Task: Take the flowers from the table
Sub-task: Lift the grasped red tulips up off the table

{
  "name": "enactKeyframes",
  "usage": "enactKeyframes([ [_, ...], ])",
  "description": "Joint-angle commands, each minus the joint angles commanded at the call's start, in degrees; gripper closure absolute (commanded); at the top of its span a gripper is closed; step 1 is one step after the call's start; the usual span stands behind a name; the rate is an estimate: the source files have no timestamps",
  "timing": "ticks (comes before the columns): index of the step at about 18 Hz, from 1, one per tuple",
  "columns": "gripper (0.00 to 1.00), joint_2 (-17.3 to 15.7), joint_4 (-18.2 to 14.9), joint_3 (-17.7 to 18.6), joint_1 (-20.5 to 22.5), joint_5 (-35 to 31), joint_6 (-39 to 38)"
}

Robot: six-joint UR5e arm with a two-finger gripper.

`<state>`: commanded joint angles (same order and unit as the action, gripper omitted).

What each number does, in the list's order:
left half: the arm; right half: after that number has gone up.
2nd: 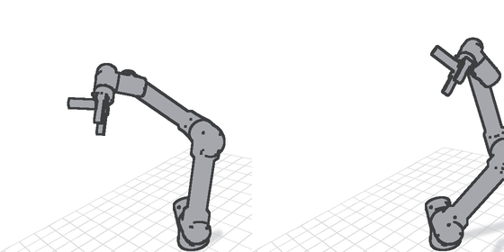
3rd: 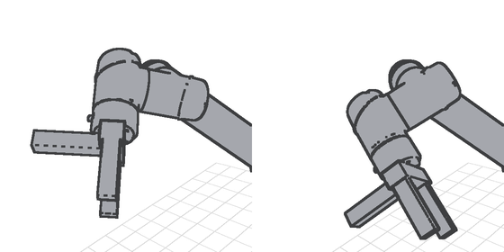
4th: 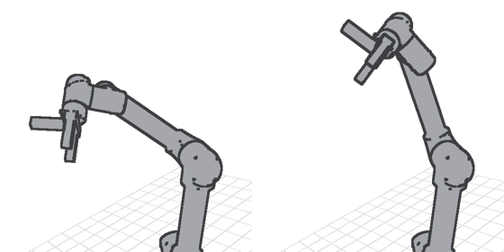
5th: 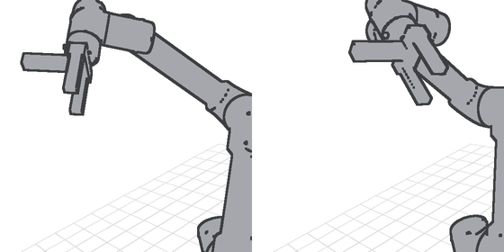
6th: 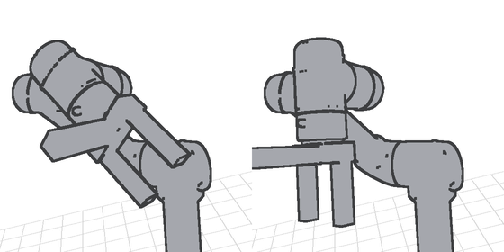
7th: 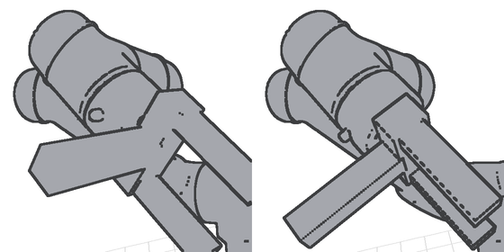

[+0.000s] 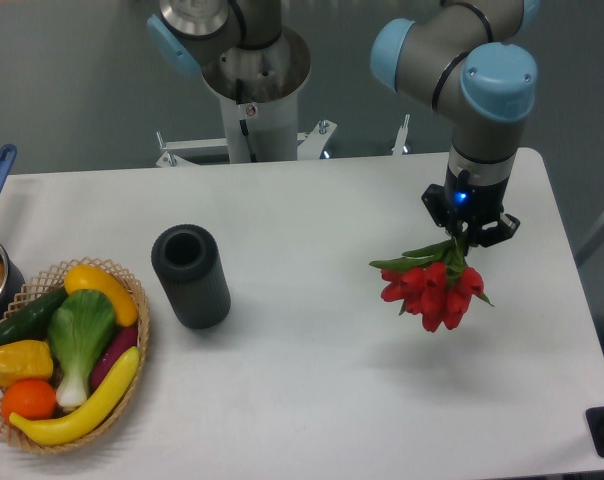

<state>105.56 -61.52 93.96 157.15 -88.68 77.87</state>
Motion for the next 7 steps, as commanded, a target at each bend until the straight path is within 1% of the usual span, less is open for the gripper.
enactKeyframes([
  [4, 1.00, -0.09, 0.00, 0.17, -0.35, 0.00, -0.18],
  [7, 1.00, -0.09, 0.09, 0.97, -0.44, -0.18, -0.18],
])
